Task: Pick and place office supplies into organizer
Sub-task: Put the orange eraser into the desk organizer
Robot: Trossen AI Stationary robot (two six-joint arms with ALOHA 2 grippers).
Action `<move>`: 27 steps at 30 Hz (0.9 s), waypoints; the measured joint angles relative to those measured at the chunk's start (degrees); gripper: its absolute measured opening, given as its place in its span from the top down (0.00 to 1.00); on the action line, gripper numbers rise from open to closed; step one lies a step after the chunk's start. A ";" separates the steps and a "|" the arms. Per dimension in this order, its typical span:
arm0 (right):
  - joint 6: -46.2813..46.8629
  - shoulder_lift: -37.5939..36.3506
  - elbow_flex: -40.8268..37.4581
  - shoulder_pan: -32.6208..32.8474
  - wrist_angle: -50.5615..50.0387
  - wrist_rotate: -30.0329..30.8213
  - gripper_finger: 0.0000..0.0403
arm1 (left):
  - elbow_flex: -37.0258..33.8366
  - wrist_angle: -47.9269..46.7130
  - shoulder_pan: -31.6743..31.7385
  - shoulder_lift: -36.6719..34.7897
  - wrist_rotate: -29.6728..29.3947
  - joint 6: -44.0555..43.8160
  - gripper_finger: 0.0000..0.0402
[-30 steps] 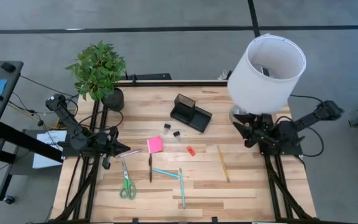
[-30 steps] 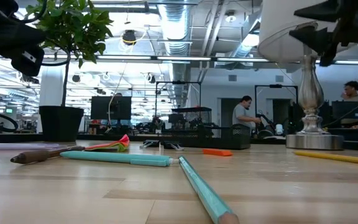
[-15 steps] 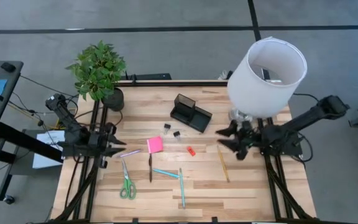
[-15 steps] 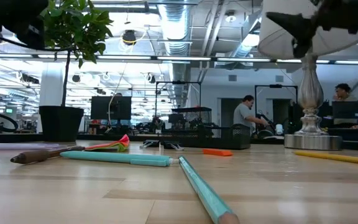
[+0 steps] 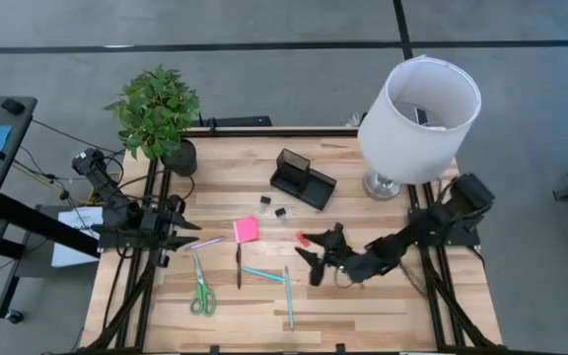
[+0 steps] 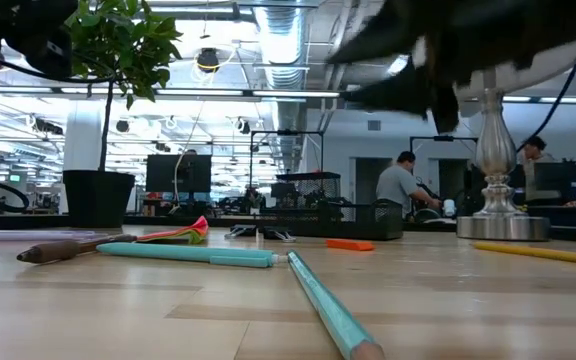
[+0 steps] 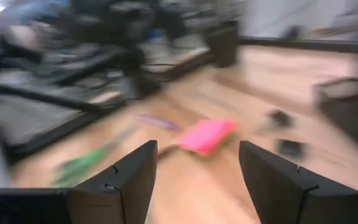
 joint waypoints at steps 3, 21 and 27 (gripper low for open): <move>3.52 4.86 3.16 0.02 -6.33 4.43 0.45 | 0.01 -0.23 0.00 0.00 0.28 -1.05 0.72; 26.50 14.71 11.20 -4.13 -35.32 2.59 0.45 | 0.09 -3.26 0.00 0.00 0.37 -4.04 0.72; 26.96 14.71 11.21 -6.65 -36.24 -4.66 0.45 | 0.09 -4.10 0.00 0.00 0.37 -4.05 0.72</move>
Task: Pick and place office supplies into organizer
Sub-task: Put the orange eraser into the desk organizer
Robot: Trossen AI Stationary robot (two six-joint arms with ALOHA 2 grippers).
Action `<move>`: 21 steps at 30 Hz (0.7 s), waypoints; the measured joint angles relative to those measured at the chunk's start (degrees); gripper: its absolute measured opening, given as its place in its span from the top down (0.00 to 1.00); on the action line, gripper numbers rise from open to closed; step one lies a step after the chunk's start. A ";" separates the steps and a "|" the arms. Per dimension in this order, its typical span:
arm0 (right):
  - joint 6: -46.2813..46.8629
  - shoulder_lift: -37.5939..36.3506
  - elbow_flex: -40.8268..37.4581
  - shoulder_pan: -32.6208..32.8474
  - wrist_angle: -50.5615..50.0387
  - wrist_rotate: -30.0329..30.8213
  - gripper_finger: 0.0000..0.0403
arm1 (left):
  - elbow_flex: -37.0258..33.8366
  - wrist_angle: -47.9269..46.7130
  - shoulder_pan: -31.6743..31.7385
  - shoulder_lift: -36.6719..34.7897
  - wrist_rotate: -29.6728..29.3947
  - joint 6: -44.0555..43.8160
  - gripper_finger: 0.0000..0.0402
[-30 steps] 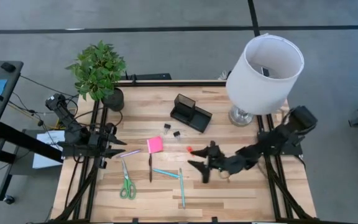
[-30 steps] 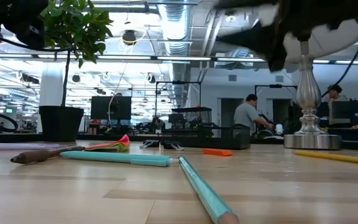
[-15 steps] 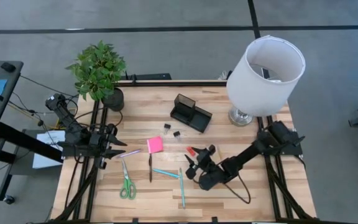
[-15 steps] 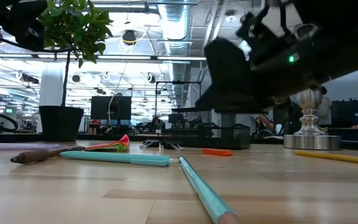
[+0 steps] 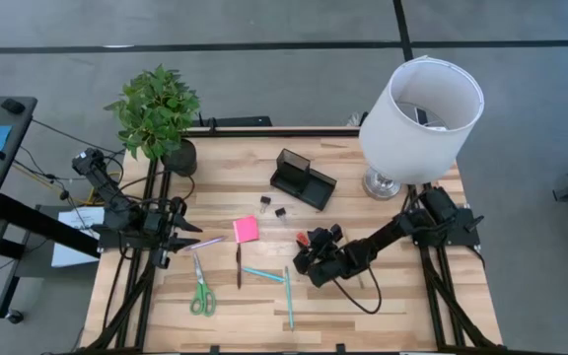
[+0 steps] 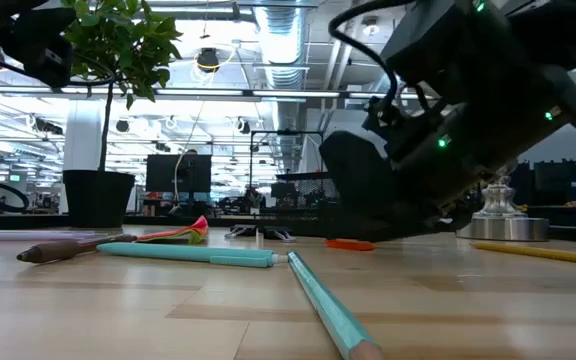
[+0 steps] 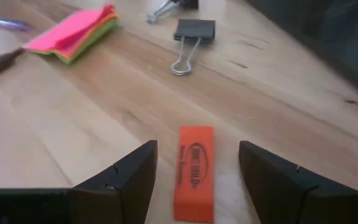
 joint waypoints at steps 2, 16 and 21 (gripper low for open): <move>-0.03 0.00 0.00 -0.43 -1.61 0.02 0.45 | 0.00 -0.33 0.00 0.00 -0.02 0.00 0.72; 4.85 7.40 1.54 0.73 0.05 7.43 0.45 | 0.00 -5.28 -0.02 0.00 -0.04 -2.40 0.72; 1.79 9.53 3.17 2.51 -0.24 11.67 0.45 | 0.00 -7.60 -0.02 0.00 -0.07 -4.22 0.72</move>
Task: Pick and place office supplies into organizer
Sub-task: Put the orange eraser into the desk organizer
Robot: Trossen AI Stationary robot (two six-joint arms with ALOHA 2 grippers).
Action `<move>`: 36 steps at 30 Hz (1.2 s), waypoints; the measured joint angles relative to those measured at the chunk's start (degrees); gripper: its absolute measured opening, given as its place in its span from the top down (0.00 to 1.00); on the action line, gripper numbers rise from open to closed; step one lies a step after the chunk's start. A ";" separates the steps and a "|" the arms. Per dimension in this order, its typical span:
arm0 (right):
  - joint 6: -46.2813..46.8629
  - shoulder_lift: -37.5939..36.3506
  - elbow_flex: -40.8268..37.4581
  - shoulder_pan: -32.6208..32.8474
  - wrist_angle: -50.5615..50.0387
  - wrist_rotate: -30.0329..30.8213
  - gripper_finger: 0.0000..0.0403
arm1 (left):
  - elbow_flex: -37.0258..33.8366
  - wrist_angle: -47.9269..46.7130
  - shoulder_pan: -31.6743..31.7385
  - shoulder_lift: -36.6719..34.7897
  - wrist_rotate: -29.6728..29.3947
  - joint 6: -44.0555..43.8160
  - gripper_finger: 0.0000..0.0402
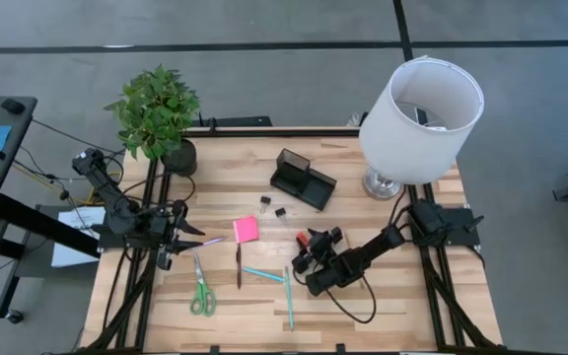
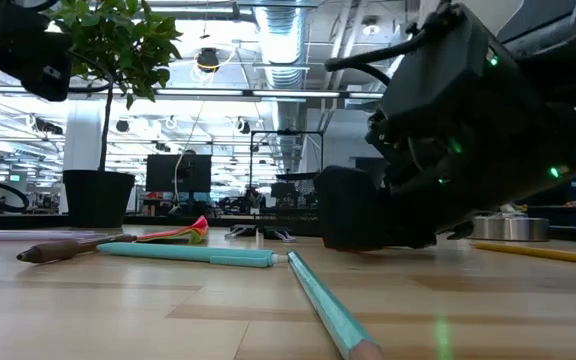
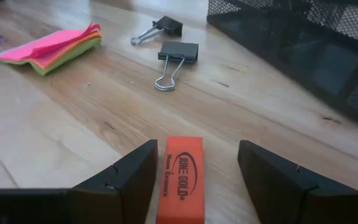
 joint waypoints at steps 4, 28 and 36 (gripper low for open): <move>-0.91 0.11 1.10 -0.48 -2.07 -1.20 0.47 | 0.00 -0.03 0.00 0.00 -0.02 -0.24 0.72; -14.54 -2.41 8.02 -4.81 -3.05 3.80 0.87 | -0.02 2.58 0.00 0.00 -2.47 -0.28 0.72; -26.42 -4.72 14.63 -11.97 -2.90 6.32 0.87 | -0.07 3.65 0.02 -0.11 -2.49 -0.28 0.72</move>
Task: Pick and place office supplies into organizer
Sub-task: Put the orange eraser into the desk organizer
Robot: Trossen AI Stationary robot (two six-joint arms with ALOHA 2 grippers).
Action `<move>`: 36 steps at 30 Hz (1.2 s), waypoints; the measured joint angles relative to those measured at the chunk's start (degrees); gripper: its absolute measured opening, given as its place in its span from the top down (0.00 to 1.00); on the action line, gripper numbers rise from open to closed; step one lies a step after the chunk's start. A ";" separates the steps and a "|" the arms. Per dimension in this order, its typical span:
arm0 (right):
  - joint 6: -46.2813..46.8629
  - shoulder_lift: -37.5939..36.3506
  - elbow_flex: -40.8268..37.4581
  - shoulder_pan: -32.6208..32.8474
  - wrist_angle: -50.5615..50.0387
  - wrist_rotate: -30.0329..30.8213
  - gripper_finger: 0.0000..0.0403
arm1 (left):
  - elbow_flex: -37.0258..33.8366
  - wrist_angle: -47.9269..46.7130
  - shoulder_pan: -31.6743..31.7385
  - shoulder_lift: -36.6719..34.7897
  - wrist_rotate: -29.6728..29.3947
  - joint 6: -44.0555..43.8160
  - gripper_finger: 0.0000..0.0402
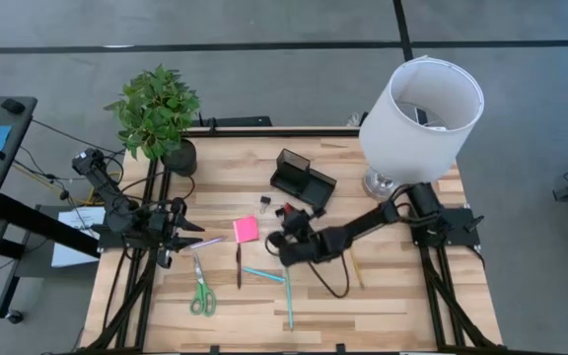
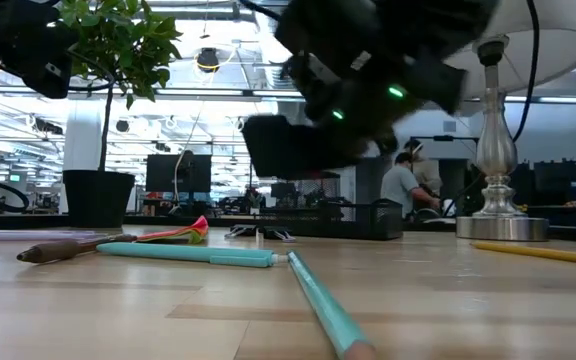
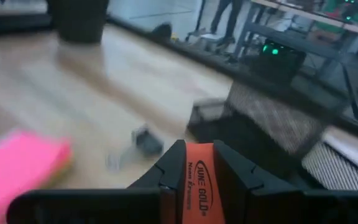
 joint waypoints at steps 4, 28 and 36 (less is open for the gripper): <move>-0.17 -0.11 1.74 -4.20 0.00 0.20 0.87 | 0.00 0.46 -0.01 0.00 0.00 0.00 0.72; -22.12 -0.13 1.92 -15.62 -4.13 -16.75 0.86 | 0.00 0.37 -0.02 0.00 0.50 0.00 0.72; -14.70 -0.20 1.92 -19.55 -6.46 -26.40 0.85 | 0.00 0.33 -0.01 0.00 0.53 -1.49 0.72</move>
